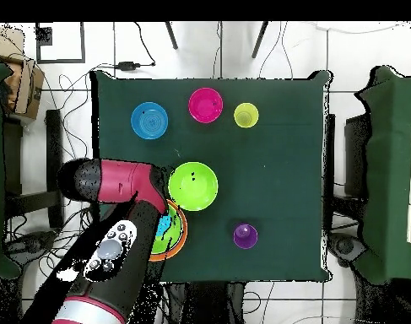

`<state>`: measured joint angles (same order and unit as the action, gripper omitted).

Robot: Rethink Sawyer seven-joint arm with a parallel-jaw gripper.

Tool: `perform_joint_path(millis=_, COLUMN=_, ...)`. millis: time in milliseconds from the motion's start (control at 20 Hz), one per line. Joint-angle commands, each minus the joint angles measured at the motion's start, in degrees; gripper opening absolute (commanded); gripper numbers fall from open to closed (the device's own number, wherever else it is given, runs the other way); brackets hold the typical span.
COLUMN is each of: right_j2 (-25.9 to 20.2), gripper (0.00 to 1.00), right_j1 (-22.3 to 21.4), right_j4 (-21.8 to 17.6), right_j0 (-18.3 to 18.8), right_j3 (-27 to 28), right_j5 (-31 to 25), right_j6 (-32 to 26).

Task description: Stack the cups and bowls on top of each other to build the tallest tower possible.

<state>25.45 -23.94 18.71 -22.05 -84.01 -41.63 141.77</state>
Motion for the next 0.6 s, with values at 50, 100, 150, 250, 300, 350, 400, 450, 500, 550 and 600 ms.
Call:
perform_joint_path(millis=50, right_j2=-3.2, gripper=1.00, right_j1=0.8, right_j4=1.2, right_j0=-0.5, right_j3=2.9, right_j5=-5.1, right_j6=11.5)
perform_joint_path(millis=100, right_j2=-3.1, gripper=1.00, right_j1=0.1, right_j4=1.2, right_j0=-0.6, right_j3=2.3, right_j5=-5.3, right_j6=11.4)
perform_joint_path(millis=150, right_j2=-2.9, gripper=1.00, right_j1=-0.5, right_j4=1.1, right_j0=-0.7, right_j3=2.0, right_j5=-5.7, right_j6=11.3)
perform_joint_path(millis=250, right_j2=-2.7, gripper=1.00, right_j1=-1.9, right_j4=1.0, right_j0=-0.7, right_j3=0.9, right_j5=-6.4, right_j6=10.8)
perform_joint_path(millis=300, right_j2=-2.7, gripper=1.00, right_j1=-2.6, right_j4=0.8, right_j0=-0.6, right_j3=0.3, right_j5=-6.6, right_j6=10.4)
perform_joint_path(millis=350, right_j2=-2.5, gripper=1.00, right_j1=-3.3, right_j4=0.7, right_j0=-0.5, right_j3=0.0, right_j5=-7.2, right_j6=10.0)
perform_joint_path(millis=400, right_j2=-2.5, gripper=1.00, right_j1=-4.0, right_j4=0.6, right_j0=-0.3, right_j3=-0.6, right_j5=-7.3, right_j6=9.5)
perform_joint_path(millis=450, right_j2=-2.5, gripper=1.00, right_j1=-4.6, right_j4=0.5, right_j0=-0.2, right_j3=-1.2, right_j5=-7.4, right_j6=9.1)
perform_joint_path(millis=500, right_j2=-2.6, gripper=1.00, right_j1=-5.3, right_j4=0.4, right_j0=0.0, right_j3=-2.0, right_j5=-7.2, right_j6=8.7)
perform_joint_path(millis=550, right_j2=-2.6, gripper=1.00, right_j1=-5.8, right_j4=0.3, right_j0=0.1, right_j3=-2.7, right_j5=-6.9, right_j6=8.3)
perform_joint_path(millis=600, right_j2=-2.8, gripper=1.00, right_j1=-6.2, right_j4=0.3, right_j0=0.3, right_j3=-3.5, right_j5=-6.4, right_j6=8.0)
